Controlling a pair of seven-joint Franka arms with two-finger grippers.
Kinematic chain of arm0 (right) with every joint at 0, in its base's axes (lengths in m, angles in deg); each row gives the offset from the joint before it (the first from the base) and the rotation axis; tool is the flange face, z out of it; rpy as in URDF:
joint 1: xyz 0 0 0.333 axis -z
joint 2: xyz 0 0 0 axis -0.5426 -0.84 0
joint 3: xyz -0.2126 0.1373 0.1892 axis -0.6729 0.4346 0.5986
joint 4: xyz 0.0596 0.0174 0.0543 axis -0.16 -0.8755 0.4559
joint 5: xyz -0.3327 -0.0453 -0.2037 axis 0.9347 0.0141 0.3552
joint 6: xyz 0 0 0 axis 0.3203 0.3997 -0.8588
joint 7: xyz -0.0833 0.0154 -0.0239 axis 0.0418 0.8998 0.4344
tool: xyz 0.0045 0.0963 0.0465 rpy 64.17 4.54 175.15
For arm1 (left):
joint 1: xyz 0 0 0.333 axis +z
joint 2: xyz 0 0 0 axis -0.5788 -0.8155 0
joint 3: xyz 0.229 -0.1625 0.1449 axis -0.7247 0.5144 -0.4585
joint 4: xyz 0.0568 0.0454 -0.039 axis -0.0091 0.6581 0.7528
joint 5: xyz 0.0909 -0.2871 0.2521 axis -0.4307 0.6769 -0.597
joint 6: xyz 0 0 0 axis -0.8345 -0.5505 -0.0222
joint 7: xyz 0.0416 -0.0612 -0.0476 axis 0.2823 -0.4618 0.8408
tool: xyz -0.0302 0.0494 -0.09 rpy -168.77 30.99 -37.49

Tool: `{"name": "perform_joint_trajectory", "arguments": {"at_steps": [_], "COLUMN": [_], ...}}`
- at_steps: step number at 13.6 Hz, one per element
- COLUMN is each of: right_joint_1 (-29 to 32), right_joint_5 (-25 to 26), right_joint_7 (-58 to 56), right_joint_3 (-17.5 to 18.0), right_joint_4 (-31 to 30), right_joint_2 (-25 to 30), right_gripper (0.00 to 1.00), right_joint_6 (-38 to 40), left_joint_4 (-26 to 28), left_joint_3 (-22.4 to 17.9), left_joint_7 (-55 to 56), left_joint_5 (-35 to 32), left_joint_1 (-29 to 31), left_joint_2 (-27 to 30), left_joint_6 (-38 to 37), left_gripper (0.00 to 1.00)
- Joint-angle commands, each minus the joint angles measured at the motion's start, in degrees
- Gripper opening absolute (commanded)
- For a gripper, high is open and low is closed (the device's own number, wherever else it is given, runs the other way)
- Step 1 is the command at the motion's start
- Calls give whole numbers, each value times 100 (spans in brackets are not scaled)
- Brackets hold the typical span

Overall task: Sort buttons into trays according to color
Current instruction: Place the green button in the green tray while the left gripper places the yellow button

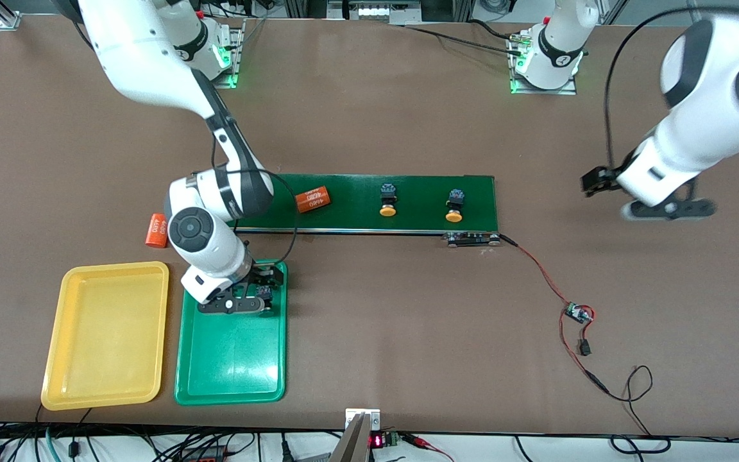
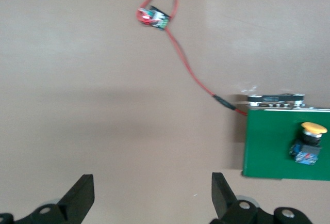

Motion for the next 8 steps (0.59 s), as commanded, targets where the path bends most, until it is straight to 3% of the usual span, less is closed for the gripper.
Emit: {"name": "perform_joint_trajectory", "arguments": {"at_steps": [1, 3, 6, 8], "right_joint_1": [-127, -163, -234, -164], "right_joint_5": [-14, -14, -5, 12], "right_joint_7": [329, 339, 278, 198], "right_joint_3": [52, 87, 96, 96], "right_joint_4": [-463, -971, -1526, -1545], "right_joint_2": [643, 1126, 1715, 1936], "right_gripper": [100, 100, 100, 100], "right_joint_6": [562, 519, 572, 895], "left_joint_4": [-831, -1299, -1406, -1398], "left_joint_3": [-183, -183, -157, -131], "left_joint_7": [-119, -459, -1033, -1068], "left_joint_5": [-115, -44, -44, -9], "left_joint_1": [-183, -226, -227, -183], "left_joint_2": [-139, -228, -272, -299], "left_joint_6": [-722, -979, -944, -962], "left_gripper": [100, 100, 100, 100]}}
